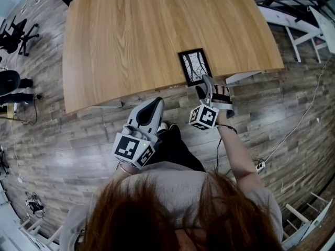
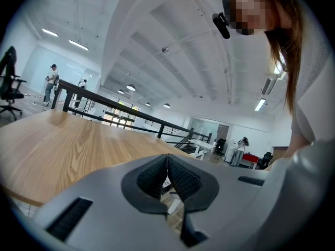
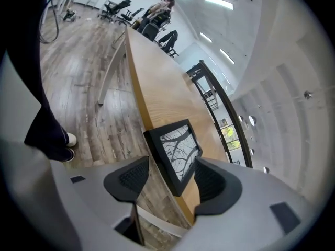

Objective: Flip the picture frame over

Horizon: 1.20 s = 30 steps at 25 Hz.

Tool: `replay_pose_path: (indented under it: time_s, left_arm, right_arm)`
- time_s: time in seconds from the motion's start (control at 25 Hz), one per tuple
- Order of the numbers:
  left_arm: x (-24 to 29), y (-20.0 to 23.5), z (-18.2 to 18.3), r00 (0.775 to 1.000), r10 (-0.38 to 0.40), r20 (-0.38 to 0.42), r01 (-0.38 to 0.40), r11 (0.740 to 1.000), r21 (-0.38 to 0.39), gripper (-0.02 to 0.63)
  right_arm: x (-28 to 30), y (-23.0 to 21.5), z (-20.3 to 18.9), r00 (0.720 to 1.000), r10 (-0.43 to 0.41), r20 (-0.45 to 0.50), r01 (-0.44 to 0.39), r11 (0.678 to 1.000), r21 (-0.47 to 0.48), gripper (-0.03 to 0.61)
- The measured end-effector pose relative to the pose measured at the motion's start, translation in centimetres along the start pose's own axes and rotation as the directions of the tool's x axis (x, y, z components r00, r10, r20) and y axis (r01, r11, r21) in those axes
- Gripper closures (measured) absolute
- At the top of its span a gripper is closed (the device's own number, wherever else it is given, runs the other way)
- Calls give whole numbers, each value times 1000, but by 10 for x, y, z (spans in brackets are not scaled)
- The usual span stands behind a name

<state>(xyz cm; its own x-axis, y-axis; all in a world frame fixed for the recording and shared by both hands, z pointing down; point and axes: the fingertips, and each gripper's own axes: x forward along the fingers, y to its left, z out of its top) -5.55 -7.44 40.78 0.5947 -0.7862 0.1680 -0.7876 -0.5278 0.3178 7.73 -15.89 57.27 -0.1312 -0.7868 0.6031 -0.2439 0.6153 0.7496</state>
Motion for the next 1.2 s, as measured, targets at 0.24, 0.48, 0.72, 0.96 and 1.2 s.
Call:
replay_pose_path:
  time_s: [0.24,0.48,0.72,0.96,1.2]
  left_arm:
    - [-2,-4,10,999,-8,34,8,1000,11,606]
    - [3,-19,44,992,-45,119,39,998,48,606]
    - [5,-36,72,979,-98,180,86,994,73,606]
    - [5,-48,84,972,-118,201,100,990,101,606]
    - [3,-54,87,971,-128,204,105,987,120,606]
  right_arm:
    - [-60,-60,13,987,-145,64,118,943,313,322]
    - [-145,-149,45,872,-393,292,37,647,761,322]
    - [-203,-186,64,711,-536,456,-182,486,855,467]
    - [-227,-185,82,674,-545,499,-281,436,855,566]
    - [-224,-173,101,708,-475,523,-362,391,846,566]
